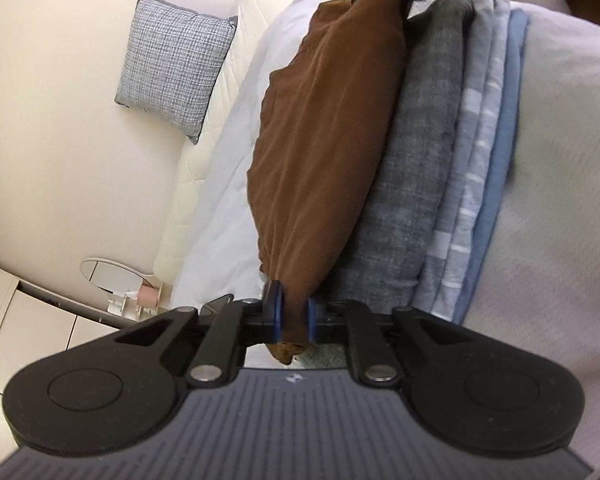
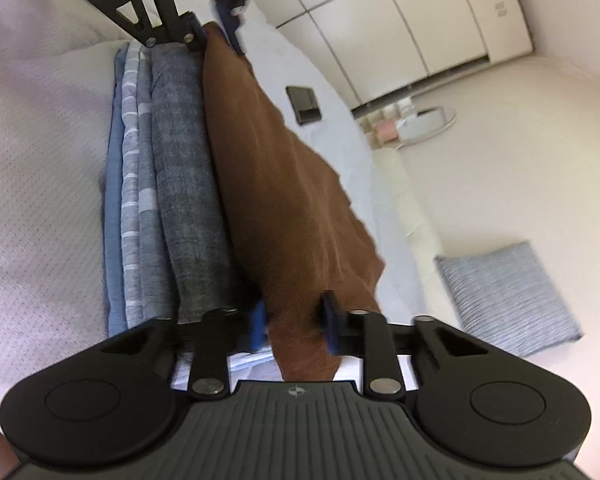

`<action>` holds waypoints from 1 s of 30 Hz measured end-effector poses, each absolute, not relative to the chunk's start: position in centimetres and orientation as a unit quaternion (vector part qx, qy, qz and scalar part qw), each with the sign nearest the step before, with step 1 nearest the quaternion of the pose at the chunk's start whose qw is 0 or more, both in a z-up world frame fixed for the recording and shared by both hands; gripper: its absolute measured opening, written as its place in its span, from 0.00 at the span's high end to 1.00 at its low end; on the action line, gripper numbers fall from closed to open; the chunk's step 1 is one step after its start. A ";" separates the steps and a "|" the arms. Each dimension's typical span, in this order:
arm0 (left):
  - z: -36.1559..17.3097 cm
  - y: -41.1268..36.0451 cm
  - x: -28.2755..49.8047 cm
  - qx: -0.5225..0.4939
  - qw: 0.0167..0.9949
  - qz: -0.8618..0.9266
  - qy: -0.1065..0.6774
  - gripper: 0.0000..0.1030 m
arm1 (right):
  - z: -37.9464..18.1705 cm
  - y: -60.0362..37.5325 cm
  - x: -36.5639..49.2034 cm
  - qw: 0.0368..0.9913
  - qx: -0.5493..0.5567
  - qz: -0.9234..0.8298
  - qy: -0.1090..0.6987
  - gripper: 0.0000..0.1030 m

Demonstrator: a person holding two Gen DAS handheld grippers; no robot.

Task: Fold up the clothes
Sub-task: 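Lower the hanging shorts alongside the folded clothes stack with both grippers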

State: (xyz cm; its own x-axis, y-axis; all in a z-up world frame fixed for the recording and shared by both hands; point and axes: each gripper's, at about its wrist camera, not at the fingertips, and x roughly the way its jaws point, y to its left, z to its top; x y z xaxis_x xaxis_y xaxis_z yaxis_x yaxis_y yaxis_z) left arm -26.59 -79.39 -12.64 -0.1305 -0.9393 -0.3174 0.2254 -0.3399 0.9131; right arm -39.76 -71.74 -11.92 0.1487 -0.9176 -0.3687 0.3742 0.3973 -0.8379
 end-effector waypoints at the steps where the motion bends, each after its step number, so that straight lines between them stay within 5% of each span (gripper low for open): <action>1: -12.2 -79.6 -26.4 0.481 0.452 -0.655 -0.369 0.91 | -11.4 -71.6 -39.6 0.700 -0.293 -0.466 0.455 0.82; 30: -14.1 -78.3 -25.5 0.461 0.477 -0.668 -0.336 0.92 | -11.6 -70.6 -38.8 0.710 -0.272 -0.475 0.443 0.82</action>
